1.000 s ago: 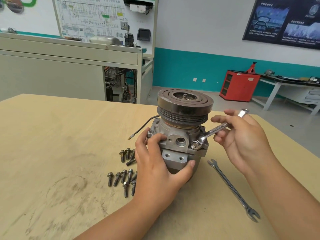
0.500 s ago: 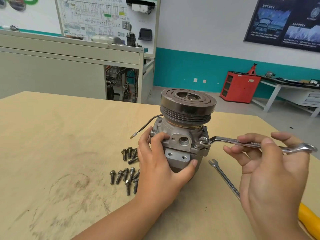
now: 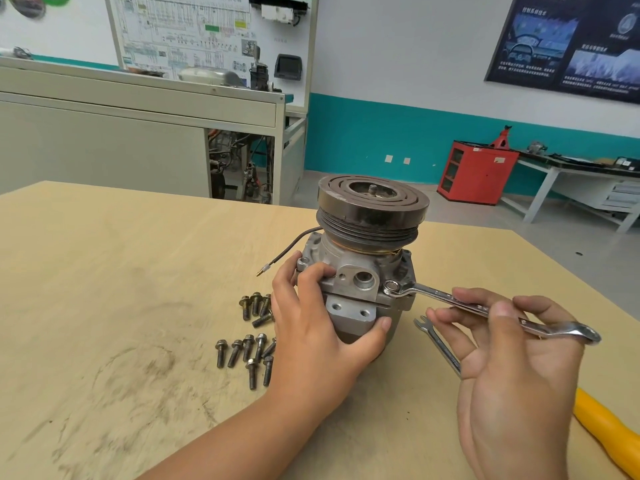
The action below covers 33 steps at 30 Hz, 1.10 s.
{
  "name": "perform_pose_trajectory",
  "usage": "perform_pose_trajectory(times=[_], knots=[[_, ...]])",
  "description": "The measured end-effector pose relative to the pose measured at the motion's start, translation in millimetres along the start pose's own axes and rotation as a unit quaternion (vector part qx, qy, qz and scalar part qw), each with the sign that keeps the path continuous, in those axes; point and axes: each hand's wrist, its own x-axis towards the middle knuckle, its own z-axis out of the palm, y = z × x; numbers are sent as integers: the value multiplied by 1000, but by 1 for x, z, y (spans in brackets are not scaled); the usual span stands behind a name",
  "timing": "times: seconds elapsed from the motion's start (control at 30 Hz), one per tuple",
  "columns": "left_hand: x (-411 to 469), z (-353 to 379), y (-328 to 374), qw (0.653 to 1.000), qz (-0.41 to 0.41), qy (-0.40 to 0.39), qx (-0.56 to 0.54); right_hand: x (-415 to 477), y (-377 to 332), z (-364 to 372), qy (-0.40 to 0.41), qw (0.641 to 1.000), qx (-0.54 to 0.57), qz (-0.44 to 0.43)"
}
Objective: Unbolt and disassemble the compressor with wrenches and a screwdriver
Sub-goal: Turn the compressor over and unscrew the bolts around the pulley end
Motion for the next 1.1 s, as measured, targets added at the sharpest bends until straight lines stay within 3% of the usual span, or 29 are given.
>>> perform_pose_trajectory(times=[0.17,0.37,0.6,0.73,0.83,0.93,1.1], knots=[[1,0,0,1000,2,-9,6,25,3,-8,18,994,-51,100],[0,0,0,1000,-3,-11,0,66,18,-9,-38,965,-152,209],[-1,1,0,1000,0,-7,-2,92,39,16,-143,950,-130,247],[-1,1,-1,1000,3,-7,-2,103,40,24,-154,954,-87,240],[-2,1,-2,1000,0,-8,1,108,35,28,-135,956,-26,260],[-2,2,-2,1000,3,-9,0,113,29,28,-66,956,41,283],[-1,2,0,1000,2,-11,1,99,8,20,-35,970,48,238]])
